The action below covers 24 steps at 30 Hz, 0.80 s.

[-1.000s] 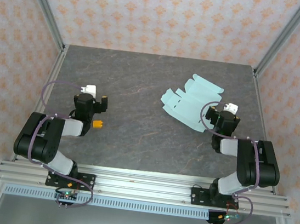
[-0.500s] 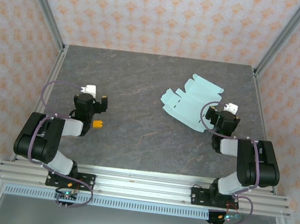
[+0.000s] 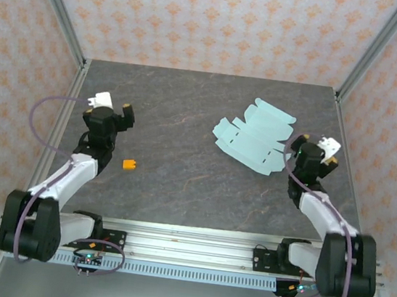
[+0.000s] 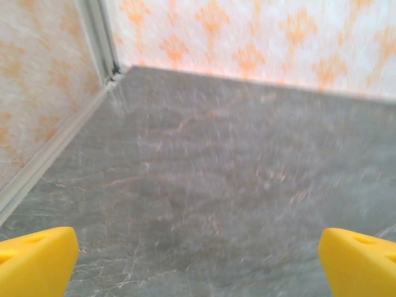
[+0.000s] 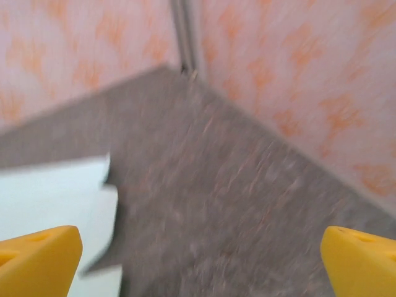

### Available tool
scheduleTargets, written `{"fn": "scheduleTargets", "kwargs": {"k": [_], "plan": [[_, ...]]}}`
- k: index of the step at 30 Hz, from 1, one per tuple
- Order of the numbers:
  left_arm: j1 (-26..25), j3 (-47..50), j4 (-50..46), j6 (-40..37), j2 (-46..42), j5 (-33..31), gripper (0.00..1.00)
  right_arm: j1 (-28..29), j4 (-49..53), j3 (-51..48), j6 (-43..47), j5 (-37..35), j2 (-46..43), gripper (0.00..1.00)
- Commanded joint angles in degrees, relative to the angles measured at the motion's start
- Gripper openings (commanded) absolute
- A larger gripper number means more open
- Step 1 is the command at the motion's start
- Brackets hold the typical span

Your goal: Fold the paper box

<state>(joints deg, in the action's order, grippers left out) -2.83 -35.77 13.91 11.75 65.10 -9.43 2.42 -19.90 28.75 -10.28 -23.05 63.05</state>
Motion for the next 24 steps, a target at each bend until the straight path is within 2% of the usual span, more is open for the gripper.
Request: {"fn": "scheduleTargets", "kwargs": {"k": [1,3,5,8,12,14,18,20,22,24], "plan": [[0.4,-4.0,-14.8,15.2,-1.8,6.9,1.0,-0.1,22.2,6.4,-13.1,-3.5,-5.9,0.99],[-1.3,-5.0,-14.3,18.5,-0.4,15.0,1.0,0.1,25.1,7.9,-15.3,8.5,-6.3,0.99],[-7.1,-6.9,-14.9,18.6,2.0,17.0,1.0,2.8,26.6,8.7,-16.4,16.7,-4.3,0.96],[-17.1,-12.2,-18.4,15.1,7.1,16.7,1.0,8.2,34.4,14.0,-15.4,18.2,1.6,0.96],[-25.5,-20.4,-24.0,11.5,15.7,17.4,0.97,9.3,41.7,18.3,-14.0,22.6,8.4,0.94],[-26.8,-22.8,-23.3,11.4,20.0,20.3,0.94,9.3,42.4,17.8,-14.3,23.7,9.0,0.94],[-27.1,-29.3,-24.9,8.8,27.6,22.9,0.92,8.7,45.8,17.3,-14.5,20.4,9.2,0.94],[-27.1,-34.2,-29.1,6.9,31.8,22.7,0.89,5.8,46.2,16.3,-14.9,25.5,9.8,0.93],[-27.1,-36.9,-31.0,6.7,34.3,22.9,0.87,2.9,46.8,15.8,-15.0,30.6,11.4,0.89],[-27.1,-37.1,-30.7,7.0,35.1,24.0,0.87,2.3,48.5,16.0,-14.0,30.5,12.9,0.86]]}}
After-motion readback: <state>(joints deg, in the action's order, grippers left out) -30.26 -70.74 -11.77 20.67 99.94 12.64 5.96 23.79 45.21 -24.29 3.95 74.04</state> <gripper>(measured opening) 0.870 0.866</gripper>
